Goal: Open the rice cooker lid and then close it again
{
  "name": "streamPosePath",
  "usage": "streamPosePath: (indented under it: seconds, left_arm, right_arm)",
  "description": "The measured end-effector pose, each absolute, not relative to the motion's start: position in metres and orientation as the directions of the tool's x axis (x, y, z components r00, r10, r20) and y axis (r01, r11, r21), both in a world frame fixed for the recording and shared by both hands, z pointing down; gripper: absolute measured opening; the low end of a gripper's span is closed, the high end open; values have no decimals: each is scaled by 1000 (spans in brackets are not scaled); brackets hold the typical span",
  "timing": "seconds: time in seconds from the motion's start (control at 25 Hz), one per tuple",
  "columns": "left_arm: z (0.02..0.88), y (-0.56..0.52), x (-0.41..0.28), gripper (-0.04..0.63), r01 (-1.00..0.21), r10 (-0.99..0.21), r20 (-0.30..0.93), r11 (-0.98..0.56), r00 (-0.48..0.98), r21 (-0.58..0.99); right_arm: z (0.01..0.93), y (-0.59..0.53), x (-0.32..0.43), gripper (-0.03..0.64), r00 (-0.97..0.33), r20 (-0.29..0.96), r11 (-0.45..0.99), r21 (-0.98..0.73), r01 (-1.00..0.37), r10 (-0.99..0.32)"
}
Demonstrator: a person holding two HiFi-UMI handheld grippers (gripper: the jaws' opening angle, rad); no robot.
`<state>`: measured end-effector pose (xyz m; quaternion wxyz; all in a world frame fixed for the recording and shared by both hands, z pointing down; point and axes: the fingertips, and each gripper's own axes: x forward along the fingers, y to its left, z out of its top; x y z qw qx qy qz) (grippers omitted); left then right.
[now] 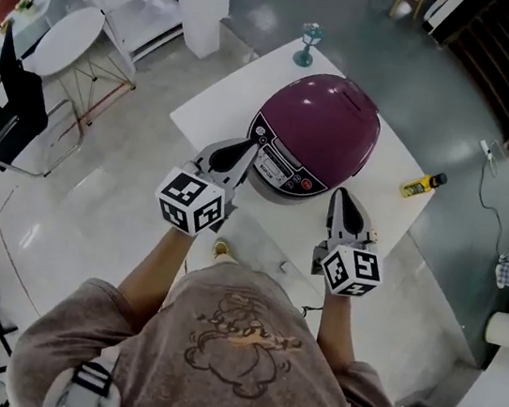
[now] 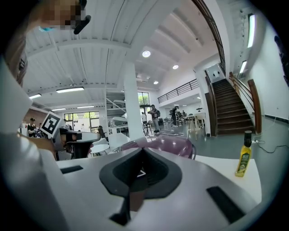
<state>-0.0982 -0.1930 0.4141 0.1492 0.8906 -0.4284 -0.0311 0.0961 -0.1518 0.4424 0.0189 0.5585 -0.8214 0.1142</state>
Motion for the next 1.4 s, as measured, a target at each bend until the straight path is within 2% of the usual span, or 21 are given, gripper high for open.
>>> streamPosePath:
  seconds: [0.48,0.72,1.4]
  left_arm:
    - [421,-231,-78,23,-718,-726,91,-640,681,274]
    - [424,-237,-71,23,-750,-744,131,-619,655,233]
    - [458,-235,-42,21,-742,-679,298,-626,670,241]
  right_arm:
    - [444,-170,109,3,-303,166,278,-156,-948,-939]
    - [445,-183,116,3,-345,168,319,-163,-934,-923]
    - [456,-213,112,3,-471,169,440,-192,-877,-866]
